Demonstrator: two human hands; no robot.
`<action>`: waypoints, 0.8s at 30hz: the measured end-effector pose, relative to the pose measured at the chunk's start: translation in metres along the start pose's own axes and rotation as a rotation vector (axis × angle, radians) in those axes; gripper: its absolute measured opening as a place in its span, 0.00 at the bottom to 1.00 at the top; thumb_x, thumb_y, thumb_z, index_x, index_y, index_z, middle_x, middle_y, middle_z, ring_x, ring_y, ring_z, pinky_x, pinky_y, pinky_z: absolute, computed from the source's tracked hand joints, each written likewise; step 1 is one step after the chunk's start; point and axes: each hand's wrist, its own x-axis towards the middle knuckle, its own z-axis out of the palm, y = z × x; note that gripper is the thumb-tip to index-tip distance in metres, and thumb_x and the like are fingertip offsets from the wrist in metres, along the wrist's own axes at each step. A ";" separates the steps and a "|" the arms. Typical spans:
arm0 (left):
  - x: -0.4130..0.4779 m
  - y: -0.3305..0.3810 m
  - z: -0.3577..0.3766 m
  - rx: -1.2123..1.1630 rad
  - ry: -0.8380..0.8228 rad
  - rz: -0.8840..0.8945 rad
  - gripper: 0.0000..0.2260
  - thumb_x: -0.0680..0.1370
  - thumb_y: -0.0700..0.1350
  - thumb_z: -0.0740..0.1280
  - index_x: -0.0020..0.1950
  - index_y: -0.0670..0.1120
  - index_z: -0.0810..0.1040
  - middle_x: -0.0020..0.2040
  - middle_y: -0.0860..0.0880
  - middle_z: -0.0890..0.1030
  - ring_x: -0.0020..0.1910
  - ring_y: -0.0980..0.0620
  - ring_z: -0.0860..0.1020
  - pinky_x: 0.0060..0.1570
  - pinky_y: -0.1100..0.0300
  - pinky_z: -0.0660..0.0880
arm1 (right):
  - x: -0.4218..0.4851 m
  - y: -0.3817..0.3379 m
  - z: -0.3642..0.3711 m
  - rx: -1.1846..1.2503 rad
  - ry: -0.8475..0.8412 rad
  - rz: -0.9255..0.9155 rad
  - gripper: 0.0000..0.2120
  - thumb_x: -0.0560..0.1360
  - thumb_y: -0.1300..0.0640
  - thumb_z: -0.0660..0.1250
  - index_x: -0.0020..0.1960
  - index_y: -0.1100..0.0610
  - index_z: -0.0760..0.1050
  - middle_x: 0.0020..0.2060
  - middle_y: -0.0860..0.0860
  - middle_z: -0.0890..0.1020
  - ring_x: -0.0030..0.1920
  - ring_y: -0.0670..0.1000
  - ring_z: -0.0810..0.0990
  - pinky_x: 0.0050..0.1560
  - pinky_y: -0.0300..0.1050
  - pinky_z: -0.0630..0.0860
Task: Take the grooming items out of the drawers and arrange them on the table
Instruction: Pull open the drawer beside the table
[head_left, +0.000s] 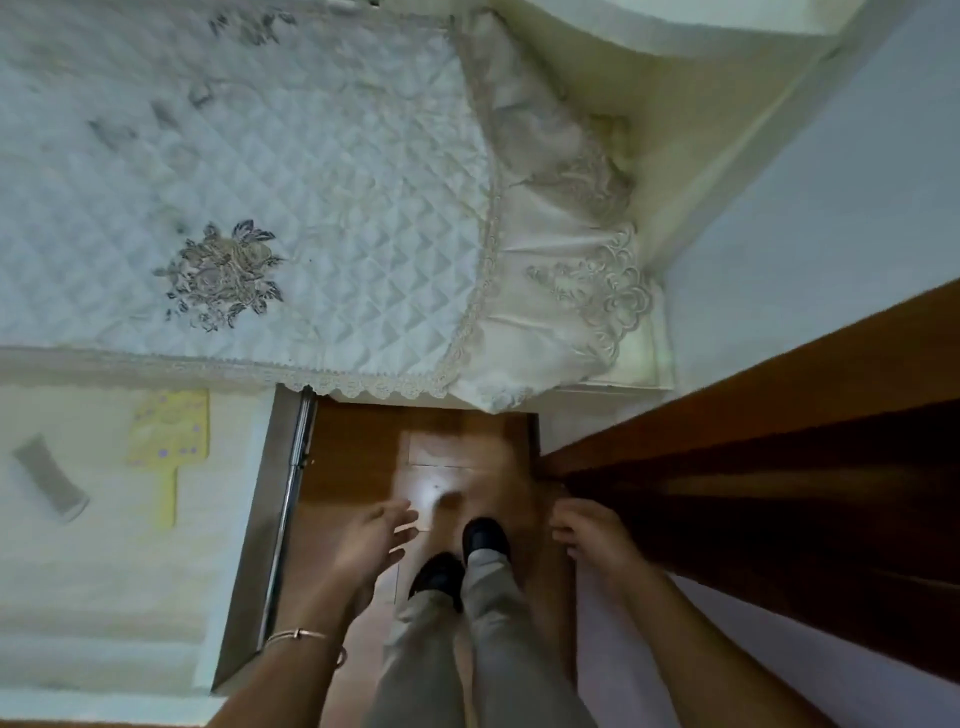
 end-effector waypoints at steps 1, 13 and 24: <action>0.011 0.009 0.008 -0.043 0.006 -0.002 0.09 0.80 0.42 0.57 0.57 0.45 0.73 0.54 0.45 0.78 0.54 0.47 0.76 0.55 0.55 0.69 | 0.012 -0.015 0.003 0.008 -0.001 -0.004 0.17 0.78 0.63 0.58 0.65 0.67 0.69 0.55 0.68 0.76 0.57 0.65 0.75 0.53 0.58 0.73; 0.108 0.085 0.021 -0.633 0.080 -0.028 0.13 0.81 0.39 0.51 0.37 0.46 0.66 0.20 0.51 0.77 0.19 0.58 0.75 0.26 0.66 0.76 | 0.099 -0.066 0.031 0.660 -0.091 0.107 0.14 0.75 0.68 0.56 0.32 0.60 0.70 0.25 0.51 0.70 0.29 0.46 0.69 0.41 0.36 0.70; 0.068 0.026 0.007 -0.621 -0.009 -0.075 0.14 0.79 0.35 0.51 0.37 0.43 0.71 0.40 0.47 0.76 0.43 0.53 0.77 0.45 0.59 0.74 | 0.052 -0.008 0.034 0.702 -0.060 0.112 0.07 0.77 0.64 0.58 0.44 0.60 0.74 0.40 0.52 0.78 0.43 0.49 0.78 0.51 0.45 0.73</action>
